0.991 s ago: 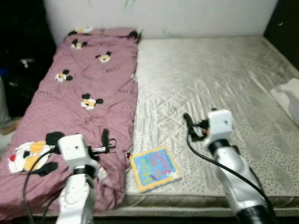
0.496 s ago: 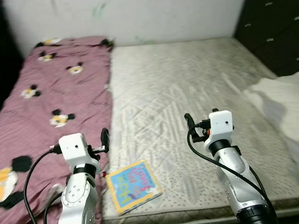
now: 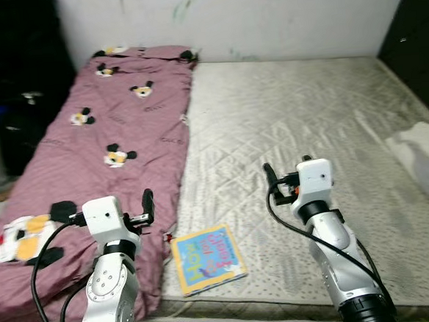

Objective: Clean up the room

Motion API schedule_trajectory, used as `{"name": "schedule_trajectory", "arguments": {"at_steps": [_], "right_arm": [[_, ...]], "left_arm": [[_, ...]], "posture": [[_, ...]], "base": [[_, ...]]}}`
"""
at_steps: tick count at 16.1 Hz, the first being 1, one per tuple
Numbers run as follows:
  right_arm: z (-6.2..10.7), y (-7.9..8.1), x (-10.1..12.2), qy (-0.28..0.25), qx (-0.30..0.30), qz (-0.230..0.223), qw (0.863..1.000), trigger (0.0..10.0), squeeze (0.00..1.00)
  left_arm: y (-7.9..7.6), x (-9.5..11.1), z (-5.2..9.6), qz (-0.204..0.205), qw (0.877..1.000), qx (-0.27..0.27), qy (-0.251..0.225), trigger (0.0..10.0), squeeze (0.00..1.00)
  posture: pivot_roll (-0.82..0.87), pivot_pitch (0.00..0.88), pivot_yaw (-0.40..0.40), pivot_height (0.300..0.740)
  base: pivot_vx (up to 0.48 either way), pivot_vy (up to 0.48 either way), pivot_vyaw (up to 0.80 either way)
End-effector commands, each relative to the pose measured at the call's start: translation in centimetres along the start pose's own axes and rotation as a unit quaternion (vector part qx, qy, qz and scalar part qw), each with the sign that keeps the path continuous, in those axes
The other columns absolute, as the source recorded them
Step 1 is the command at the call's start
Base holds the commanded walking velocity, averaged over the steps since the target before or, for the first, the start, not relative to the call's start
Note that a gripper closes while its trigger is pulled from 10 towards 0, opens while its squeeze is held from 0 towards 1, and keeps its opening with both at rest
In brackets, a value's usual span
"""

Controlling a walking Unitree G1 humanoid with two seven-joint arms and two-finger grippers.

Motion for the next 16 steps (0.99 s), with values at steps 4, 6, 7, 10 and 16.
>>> {"name": "schedule_trajectory", "arguments": {"at_steps": [4,6,7,10,16], "right_arm": [[0.01,-0.35,0.0,0.001,-0.006,-0.001,1.0,10.0,0.0],[-0.03,-0.35,-0.02,0.001,-0.007,-0.002,1.0,10.0,0.0],[-0.05,-0.36,-0.01,0.001,-0.008,-0.002,1.0,10.0,0.0],[-0.14,-0.4,0.01,0.001,-0.009,-0.003,1.0,10.0,0.0],[-0.2,-0.37,0.02,0.001,-0.01,-0.008,1.0,10.0,0.0]], "left_arm": [[-0.3,-0.01,-0.12,0.001,1.0,-0.008,0.005,10.0,0.0],[-0.32,0.08,-0.17,-0.002,1.0,-0.009,0.002,10.0,0.0],[-0.38,0.17,-0.18,-0.002,1.0,-0.01,-0.001,10.0,0.0],[-0.49,0.24,-0.23,-0.002,1.0,-0.013,-0.002,10.0,0.0],[-0.5,0.25,-0.28,-0.001,1.0,-0.014,-0.003,10.0,0.0]], "posture": [[0.04,0.039,0.009,0.74],[0.04,0.039,0.009,0.74],[0.04,0.037,0.008,0.74],[0.04,0.036,0.009,0.74],[0.04,0.032,0.009,0.74]], "base": [[0.0,0.48,0.0],[0.0,0.42,0.0],[0.0,0.0,0.0],[0.0,0.0,0.0],[0.0,0.0,0.0]]}}
Point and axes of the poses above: a point about 5 cm out from each wrist's last joint towards the gripper, its own z axis pointing back from the gripper into the wrist, its own x axis along the axis of the wrist's last joint, y = z × x, the point moved 4 cm from there along -z, pointing out of the wrist towards the gripper, and after that the axes turned 2 degrees about z, right-handed, at the moved point
